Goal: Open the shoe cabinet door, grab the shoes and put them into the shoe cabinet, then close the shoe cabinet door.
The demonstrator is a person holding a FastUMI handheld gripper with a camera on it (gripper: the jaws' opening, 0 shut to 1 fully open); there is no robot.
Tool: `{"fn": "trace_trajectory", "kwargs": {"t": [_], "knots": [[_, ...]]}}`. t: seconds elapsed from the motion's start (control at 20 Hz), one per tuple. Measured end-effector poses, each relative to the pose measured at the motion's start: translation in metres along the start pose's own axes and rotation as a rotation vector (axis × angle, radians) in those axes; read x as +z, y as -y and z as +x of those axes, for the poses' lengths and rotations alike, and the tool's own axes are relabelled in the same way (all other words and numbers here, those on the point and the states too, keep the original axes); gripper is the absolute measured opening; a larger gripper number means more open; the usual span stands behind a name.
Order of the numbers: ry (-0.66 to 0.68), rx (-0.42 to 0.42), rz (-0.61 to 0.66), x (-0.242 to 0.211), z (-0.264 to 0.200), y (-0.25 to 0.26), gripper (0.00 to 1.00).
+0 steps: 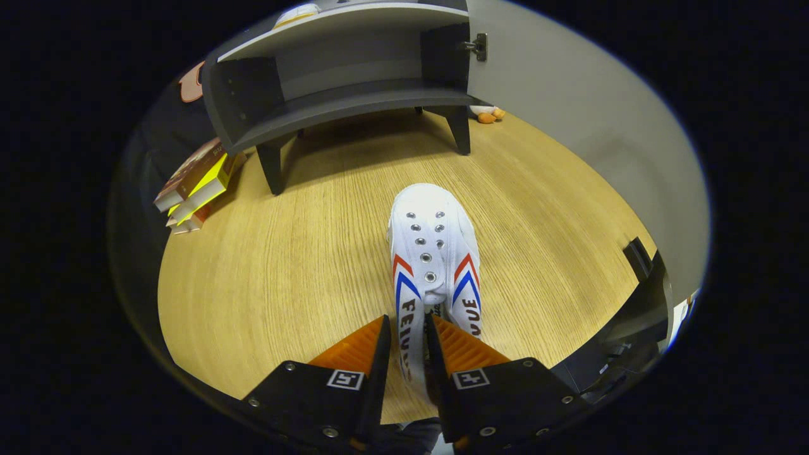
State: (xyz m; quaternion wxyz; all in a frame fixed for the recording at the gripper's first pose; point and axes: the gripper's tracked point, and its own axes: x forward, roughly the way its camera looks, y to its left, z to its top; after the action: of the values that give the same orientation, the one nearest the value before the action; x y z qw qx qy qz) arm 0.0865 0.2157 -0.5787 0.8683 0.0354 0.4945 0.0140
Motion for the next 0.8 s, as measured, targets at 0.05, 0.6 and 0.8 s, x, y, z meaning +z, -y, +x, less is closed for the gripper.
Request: {"fn": "trace_trajectory", "kwargs": {"t": [0.05, 0.6, 0.8], "knots": [[0.034, 0.009, 0.002, 0.009, 0.004, -0.003, 0.42], [0.217, 0.008, -0.142, 0.076, -0.064, 0.004, 0.00], [0.308, 0.041, -0.180, 0.132, -0.129, 0.003, 0.00]]}}
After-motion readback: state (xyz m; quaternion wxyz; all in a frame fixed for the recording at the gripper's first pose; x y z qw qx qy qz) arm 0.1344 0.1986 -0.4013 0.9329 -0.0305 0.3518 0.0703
